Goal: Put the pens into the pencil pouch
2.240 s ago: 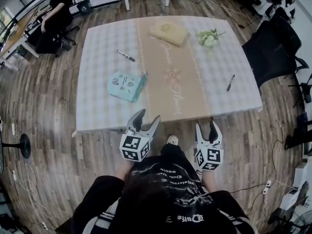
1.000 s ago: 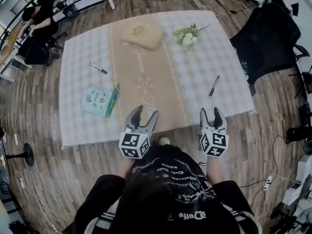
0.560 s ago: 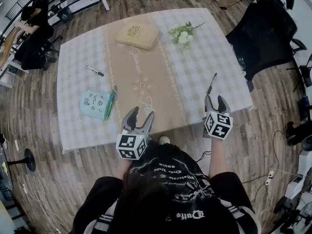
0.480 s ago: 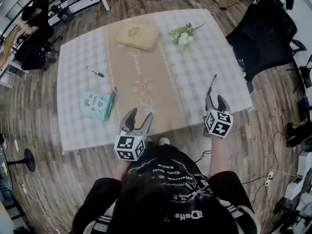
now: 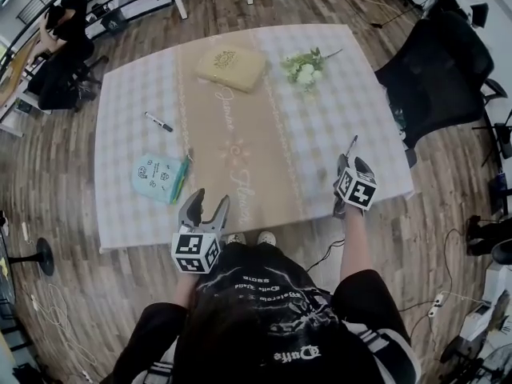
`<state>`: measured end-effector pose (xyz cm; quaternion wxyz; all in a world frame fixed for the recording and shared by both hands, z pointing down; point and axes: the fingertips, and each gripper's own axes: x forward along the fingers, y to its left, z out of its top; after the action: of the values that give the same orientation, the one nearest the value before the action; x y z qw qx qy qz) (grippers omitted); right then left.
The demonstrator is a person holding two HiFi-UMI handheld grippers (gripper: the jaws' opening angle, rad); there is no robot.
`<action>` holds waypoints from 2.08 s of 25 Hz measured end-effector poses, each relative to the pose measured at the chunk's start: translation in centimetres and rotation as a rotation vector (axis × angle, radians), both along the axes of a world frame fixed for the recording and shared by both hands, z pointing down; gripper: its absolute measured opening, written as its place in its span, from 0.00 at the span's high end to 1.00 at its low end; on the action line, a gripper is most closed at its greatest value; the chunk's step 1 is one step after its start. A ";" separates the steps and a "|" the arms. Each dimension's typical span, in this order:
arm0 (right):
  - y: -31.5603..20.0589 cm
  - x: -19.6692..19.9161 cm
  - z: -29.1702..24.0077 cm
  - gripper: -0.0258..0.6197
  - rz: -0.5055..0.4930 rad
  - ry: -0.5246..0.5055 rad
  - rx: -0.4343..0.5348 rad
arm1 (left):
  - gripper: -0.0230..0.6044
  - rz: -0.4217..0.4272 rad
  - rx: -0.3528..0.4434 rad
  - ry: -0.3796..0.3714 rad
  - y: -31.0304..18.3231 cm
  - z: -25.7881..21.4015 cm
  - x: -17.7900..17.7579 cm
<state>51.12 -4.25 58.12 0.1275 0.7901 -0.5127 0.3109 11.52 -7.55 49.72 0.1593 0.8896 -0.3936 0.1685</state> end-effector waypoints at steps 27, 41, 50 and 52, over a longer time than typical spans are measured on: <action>-0.4 2.2 5.3 0.85 0.102 -0.013 -0.197 | 0.51 -0.152 -0.003 -0.057 -1.4 0.4 -6.8; 0.0 1.1 4.3 0.86 0.117 0.061 -0.123 | 0.51 -0.198 0.014 -0.045 -2.4 0.0 -9.6; 0.7 -3.9 2.3 0.86 0.015 0.096 -0.053 | 0.51 -0.235 0.087 -0.182 -3.8 0.6 -12.6; 0.9 -5.3 2.0 0.86 -0.016 0.093 -0.040 | 0.51 -0.252 0.092 -0.233 -4.1 1.2 -13.5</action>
<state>45.79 -3.40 60.12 0.1694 0.7969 -0.5060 0.2832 -1.98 -11.62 50.95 0.0914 0.8140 -0.5251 0.2309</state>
